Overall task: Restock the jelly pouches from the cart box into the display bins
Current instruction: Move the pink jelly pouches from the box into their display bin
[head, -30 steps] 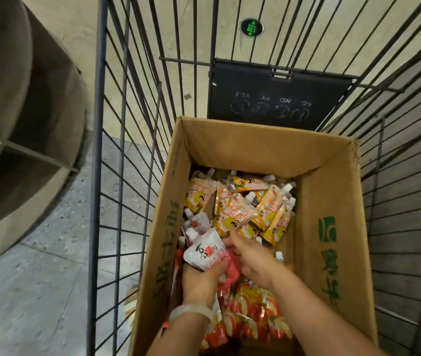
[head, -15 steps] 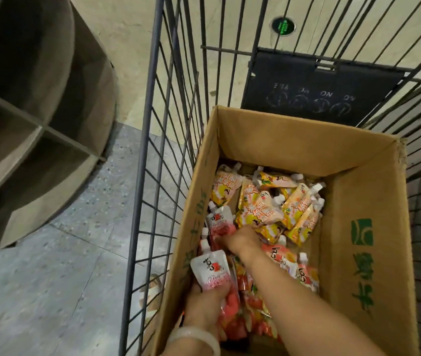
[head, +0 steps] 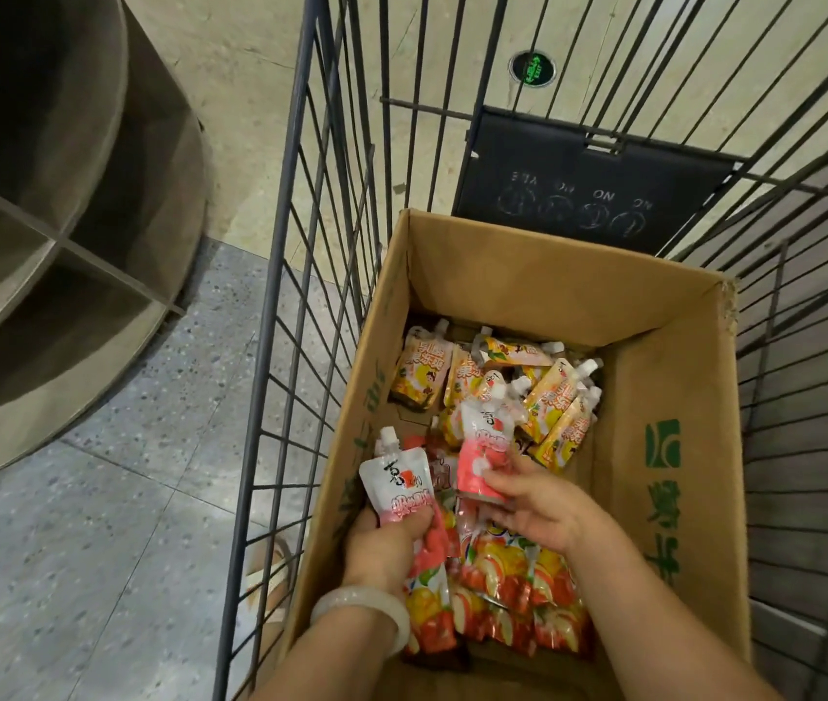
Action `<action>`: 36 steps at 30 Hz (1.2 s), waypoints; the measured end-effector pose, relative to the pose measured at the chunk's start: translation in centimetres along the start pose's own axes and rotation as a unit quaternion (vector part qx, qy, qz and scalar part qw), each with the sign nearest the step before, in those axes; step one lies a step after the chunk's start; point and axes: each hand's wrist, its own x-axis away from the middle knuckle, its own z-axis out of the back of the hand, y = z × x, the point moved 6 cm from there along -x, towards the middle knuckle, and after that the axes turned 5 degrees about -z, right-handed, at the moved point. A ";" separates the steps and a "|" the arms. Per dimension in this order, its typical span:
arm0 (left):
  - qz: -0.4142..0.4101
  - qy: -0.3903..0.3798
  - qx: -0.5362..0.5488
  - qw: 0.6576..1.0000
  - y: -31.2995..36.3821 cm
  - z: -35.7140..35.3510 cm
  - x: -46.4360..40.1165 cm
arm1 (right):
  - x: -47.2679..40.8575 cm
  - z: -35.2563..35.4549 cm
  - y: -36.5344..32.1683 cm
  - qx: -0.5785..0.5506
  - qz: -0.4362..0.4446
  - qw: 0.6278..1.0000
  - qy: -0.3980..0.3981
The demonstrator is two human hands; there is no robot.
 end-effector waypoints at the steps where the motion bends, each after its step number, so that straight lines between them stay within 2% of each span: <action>1: -0.011 -0.004 0.002 1.000 0.4 -0.3 0.3 | 0.6 0.1 -0.2 -0.019 0.013 1.000 -0.010; 4: -0.035 -0.039 0.027 0.998 1.7 -1.4 1.5 | 2.9 -0.4 -1.3 -0.027 0.056 0.998 -0.031; 11: -0.140 -0.146 0.029 0.979 7.1 -2.3 6.8 | 10.8 -2.6 -5.1 0.106 0.157 0.982 0.000; 17: -0.239 -0.242 0.035 0.940 11.8 0.3 13.5 | 19.5 -8.7 -6.4 0.140 0.283 0.948 -0.031; 20: -0.295 -0.257 0.076 0.917 14.2 4.0 17.1 | 23.4 -13.4 -5.8 0.165 0.340 0.925 -0.049; 24: -0.352 -0.263 0.136 0.888 17.2 13.0 21.2 | 27.3 -23.1 -3.0 0.216 0.378 0.895 -0.096; 29: -0.426 -0.215 0.188 0.859 18.4 30.3 25.2 | 29.5 -38.1 4.7 0.239 0.380 0.875 -0.179; 33: -0.469 -0.147 0.227 0.841 17.1 45.4 28.0 | 29.0 -50.4 13.4 0.272 0.374 0.857 -0.228; 36: -0.491 -0.065 0.257 0.830 15.1 56.4 29.8 | 28.8 -59.5 20.5 0.312 0.364 0.833 -0.275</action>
